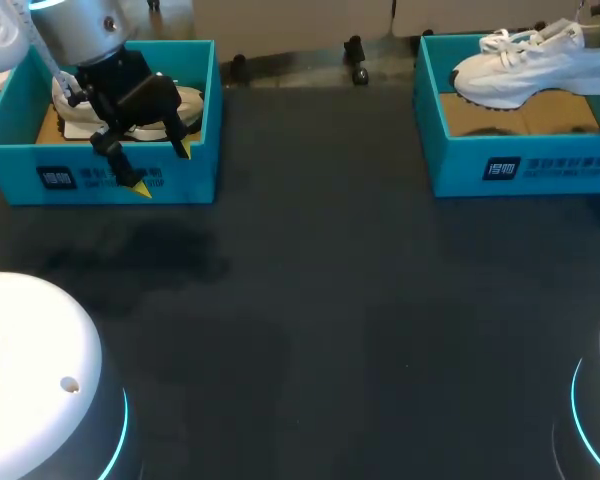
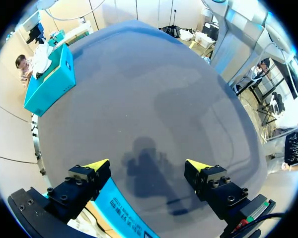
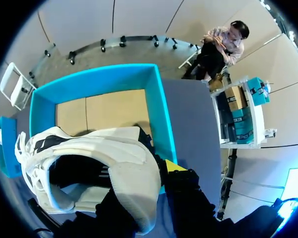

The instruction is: Take the shoe out of the shoebox, open the shoe tongue, remove and reinsert the insole, then place the shoe into the shoebox

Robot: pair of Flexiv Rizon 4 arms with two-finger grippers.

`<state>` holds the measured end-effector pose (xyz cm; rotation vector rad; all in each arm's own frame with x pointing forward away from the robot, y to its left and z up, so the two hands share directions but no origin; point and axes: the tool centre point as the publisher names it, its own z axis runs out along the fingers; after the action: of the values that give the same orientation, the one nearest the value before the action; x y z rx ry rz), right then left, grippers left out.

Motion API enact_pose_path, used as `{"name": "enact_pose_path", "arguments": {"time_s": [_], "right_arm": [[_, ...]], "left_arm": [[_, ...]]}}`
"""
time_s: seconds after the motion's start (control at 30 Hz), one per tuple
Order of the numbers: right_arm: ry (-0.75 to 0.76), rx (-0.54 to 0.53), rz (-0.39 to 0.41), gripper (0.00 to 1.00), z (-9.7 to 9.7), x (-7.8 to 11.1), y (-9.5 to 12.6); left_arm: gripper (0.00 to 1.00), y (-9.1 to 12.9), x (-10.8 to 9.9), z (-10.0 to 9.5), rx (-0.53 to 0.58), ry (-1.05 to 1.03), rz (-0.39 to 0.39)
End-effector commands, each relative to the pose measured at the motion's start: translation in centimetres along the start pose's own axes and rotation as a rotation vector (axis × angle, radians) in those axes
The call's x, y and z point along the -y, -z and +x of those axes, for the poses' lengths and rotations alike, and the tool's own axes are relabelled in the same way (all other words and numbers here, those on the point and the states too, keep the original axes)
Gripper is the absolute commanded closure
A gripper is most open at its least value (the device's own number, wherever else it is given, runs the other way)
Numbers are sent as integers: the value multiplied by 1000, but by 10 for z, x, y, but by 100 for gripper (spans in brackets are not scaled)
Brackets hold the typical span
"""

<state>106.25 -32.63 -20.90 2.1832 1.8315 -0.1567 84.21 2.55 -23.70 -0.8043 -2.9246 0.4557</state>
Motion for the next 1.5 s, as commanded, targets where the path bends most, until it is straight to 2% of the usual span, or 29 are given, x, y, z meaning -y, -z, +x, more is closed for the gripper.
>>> {"name": "enact_pose_path", "arguments": {"time_s": [0.03,0.07,0.3,0.33,0.73,0.93,1.5], "right_arm": [[-4,-14,-9,100,0,-1,-3],[-4,-33,-16,100,1,-3,-6],[-21,14,-11,100,2,-12,-23],[-25,44,-6,100,2,-12,-24],[-15,53,-25,100,11,-21,-38],[-26,73,-3,100,8,-15,-44],[-61,14,15,100,3,23,-59]], "left_arm": [[0,0,0,1,0,0,-2],[0,0,0,1,0,0,-2],[0,0,0,1,0,0,-2],[0,0,0,1,0,0,-2],[0,0,0,1,0,0,-2],[0,0,0,1,0,0,-2],[0,0,0,1,0,0,-2]]}}
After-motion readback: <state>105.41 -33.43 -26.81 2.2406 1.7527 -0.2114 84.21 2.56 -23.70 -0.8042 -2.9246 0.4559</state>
